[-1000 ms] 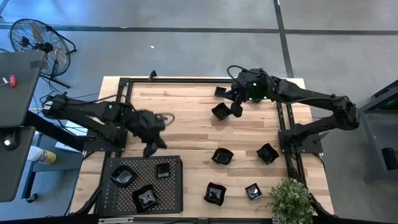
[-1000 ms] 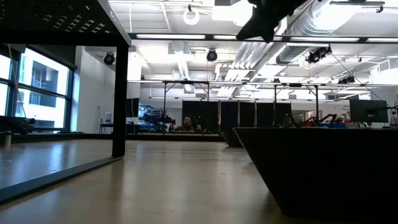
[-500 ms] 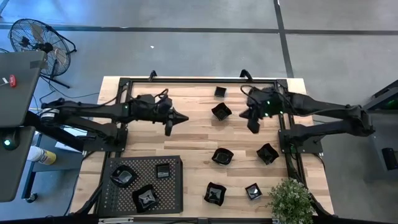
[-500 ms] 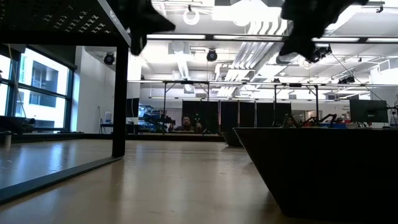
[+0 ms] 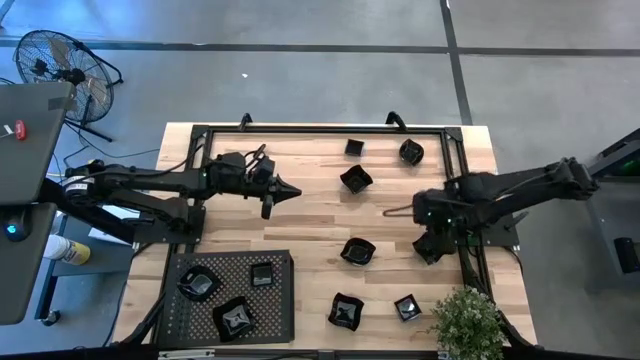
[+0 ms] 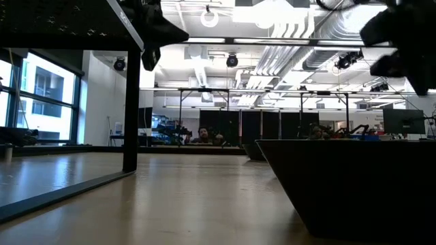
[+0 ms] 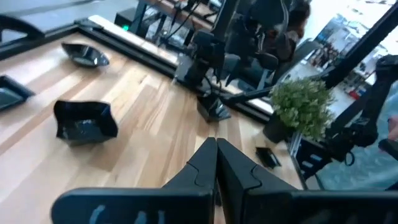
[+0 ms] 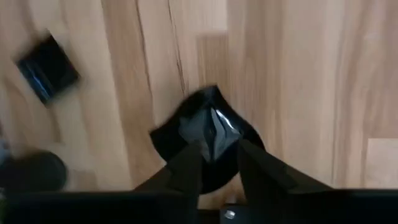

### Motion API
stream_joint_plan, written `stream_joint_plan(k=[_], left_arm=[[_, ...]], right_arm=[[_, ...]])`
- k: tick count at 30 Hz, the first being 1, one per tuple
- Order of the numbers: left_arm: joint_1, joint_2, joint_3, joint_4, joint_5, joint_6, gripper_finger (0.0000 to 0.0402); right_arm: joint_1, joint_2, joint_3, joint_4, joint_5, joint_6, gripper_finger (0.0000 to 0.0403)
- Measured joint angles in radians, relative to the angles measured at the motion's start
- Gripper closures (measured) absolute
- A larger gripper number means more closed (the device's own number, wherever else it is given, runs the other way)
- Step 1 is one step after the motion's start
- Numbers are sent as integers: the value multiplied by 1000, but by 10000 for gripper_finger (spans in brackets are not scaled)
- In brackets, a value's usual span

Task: Pick & Place Mini shaped plates
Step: Stack the distorted square plate on top of the distorted square plate on the shelf

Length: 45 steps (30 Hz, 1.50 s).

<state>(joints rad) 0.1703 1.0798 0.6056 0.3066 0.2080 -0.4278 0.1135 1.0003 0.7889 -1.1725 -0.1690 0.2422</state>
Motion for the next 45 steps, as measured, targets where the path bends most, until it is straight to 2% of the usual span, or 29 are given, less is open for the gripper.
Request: stream_joint_plan(k=[5,8,19,28,37,41,45], left_arm=[[0,0,0,-49,-40,7,401],[0,0,0,-48,-41,5,401],[0,0,0,-48,-69,7,401],[0,0,0,-48,-72,8,401],[0,0,1,-57,-67,8,401],[0,0,1,-66,-66,8,401],[0,1,1,-78,-63,8,401]], right_arm=[[1,66,-114,90,4,-130,262],[-2,138,-105,64,18,-139,257],[36,269,-89,98,39,-143,287],[40,303,-46,147,86,-151,289],[45,367,-44,180,32,-251,293],[45,435,-44,183,8,-270,312],[45,476,-44,183,10,-270,349]])
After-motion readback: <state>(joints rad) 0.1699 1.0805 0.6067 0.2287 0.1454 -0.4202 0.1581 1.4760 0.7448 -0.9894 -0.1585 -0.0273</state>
